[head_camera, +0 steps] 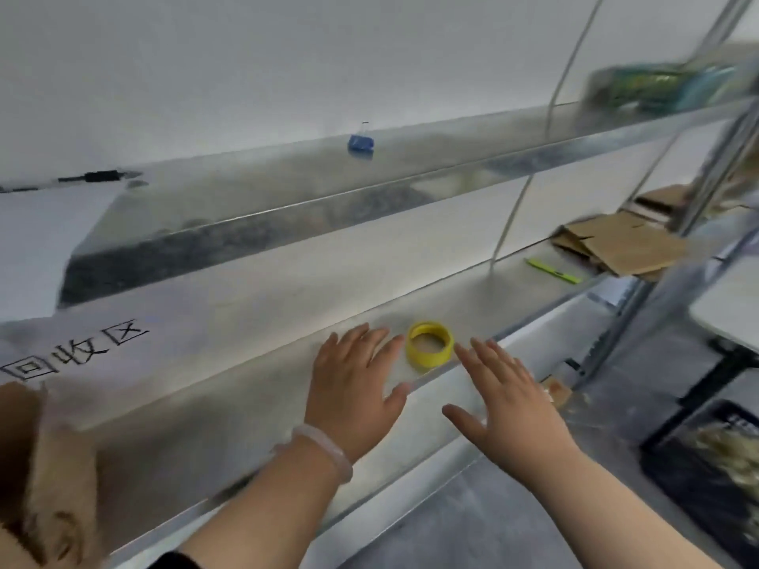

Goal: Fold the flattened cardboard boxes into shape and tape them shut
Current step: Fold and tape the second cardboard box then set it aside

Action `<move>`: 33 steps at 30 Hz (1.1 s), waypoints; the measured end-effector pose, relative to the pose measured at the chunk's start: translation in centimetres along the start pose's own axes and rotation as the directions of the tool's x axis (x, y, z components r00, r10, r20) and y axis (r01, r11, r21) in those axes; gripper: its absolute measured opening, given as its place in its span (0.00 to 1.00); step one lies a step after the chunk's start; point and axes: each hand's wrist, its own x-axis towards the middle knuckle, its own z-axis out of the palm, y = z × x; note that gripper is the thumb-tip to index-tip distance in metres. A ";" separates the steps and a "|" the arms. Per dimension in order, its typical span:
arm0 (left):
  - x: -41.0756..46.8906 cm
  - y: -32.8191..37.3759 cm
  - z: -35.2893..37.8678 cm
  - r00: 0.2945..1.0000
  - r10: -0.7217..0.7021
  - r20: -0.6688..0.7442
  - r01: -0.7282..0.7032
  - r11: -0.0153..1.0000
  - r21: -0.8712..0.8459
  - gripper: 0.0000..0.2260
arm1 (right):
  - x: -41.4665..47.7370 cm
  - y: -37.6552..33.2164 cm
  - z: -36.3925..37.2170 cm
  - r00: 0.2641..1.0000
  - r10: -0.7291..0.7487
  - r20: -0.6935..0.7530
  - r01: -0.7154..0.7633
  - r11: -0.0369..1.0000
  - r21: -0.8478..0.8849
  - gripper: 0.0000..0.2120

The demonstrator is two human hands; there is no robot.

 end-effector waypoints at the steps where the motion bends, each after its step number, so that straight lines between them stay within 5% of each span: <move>1: 2.1 2.1 1.3 1.000 0.018 0.003 -0.018 1.000 -0.022 0.24 | 0.0 2.7 -0.8 0.999 0.031 -0.013 -0.031 1.000 -0.005 0.43; 15: 25.2 25.2 14.0 0.956 0.285 -0.067 -0.292 0.904 -0.312 0.24 | 2.9 31.4 -9.4 0.914 0.384 -0.131 -0.385 0.923 0.020 0.36; 33: 49.0 30.7 35.9 0.910 0.251 0.330 -0.081 0.889 -0.451 0.31 | 21.9 56.5 -7.6 0.704 0.692 0.161 -0.700 0.635 0.328 0.34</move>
